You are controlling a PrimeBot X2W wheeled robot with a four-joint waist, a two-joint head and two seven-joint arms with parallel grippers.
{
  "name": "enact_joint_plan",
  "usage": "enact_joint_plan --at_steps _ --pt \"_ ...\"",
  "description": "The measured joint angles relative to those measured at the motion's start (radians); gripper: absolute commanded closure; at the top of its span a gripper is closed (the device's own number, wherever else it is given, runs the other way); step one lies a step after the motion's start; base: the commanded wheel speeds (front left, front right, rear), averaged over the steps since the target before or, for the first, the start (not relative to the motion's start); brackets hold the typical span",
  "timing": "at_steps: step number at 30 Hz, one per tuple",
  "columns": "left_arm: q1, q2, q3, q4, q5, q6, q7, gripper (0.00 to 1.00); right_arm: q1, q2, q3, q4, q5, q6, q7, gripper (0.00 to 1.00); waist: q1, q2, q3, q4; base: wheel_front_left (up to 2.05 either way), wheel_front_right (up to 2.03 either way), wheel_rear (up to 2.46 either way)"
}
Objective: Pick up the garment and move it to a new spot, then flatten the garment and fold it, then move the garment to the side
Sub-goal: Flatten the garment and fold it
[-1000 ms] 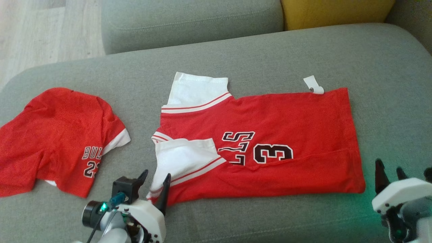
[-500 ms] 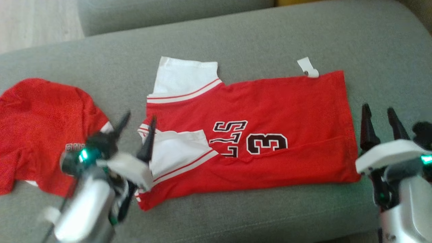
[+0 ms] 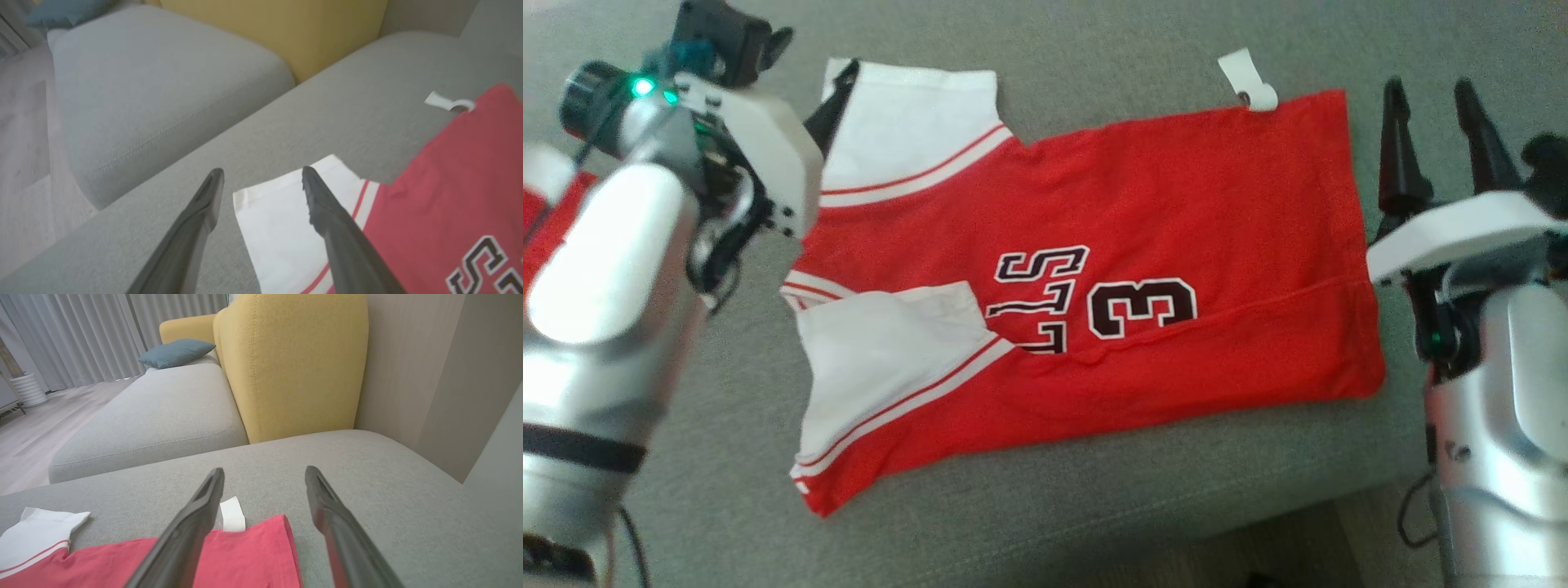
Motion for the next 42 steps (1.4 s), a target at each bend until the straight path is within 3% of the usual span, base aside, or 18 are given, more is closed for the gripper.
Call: enact_joint_plan --at_steps 5,14,25,29,30,31,32,36,42 --pt "-0.078 0.033 -0.089 0.121 -0.038 -0.007 0.087 0.0 -0.053 -0.001 0.03 0.001 0.002 0.0 -0.009 0.0 0.0 0.0 0.057 -0.039 0.0 0.0 0.0" --pt "-0.194 0.088 -0.196 0.235 -0.059 -0.008 0.065 0.0 -0.074 0.0 0.059 0.0 0.011 0.0 -0.027 0.0 0.0 -0.0001 0.124 -0.102 0.0 0.0 0.0" --pt "-0.278 0.094 -0.295 0.343 -0.115 -0.008 0.035 0.0 -0.081 0.001 0.063 -0.005 0.012 0.0 -0.034 0.0 0.0001 0.0 0.167 -0.135 0.0 0.0 0.0" --pt "-0.299 0.092 -0.328 0.345 -0.185 -0.008 0.07 0.0 -0.104 0.002 0.066 -0.01 0.012 0.0 -0.035 0.0 0.0001 0.0 0.177 -0.142 0.0 0.0 0.0" --pt "-0.302 0.091 -0.335 0.34 -0.218 -0.007 0.094 0.18 -0.109 0.002 0.065 -0.01 0.012 0.0 -0.035 0.0 0.0001 0.0 0.178 -0.142 0.0 0.0 0.0" --pt "-0.306 0.092 -0.35 0.329 -0.248 -0.007 0.115 0.92 -0.112 0.002 0.065 -0.01 0.012 0.0 -0.036 0.0 0.0 0.0 0.179 -0.142 0.0 0.0 0.0" --pt "-0.313 0.096 -0.362 0.317 -0.272 -0.007 0.133 1.0 -0.113 0.002 0.064 -0.01 0.012 0.0 -0.036 0.0 0.0 0.0 0.181 -0.141 0.0 0.0 0.0" --pt "-0.32 0.097 -0.394 0.296 -0.322 -0.008 0.125 1.0 -0.113 0.002 0.053 -0.007 0.01 0.0 -0.04 0.0 0.0001 -0.0001 0.178 -0.129 0.0 0.0 0.0" --pt "-0.302 0.085 -0.414 0.3 -0.342 -0.008 -0.016 1.0 -0.113 -0.016 0.051 0.023 0.002 0.0 -0.038 0.0 0.0001 0.0 0.143 -0.091 0.0 0.0 0.0"
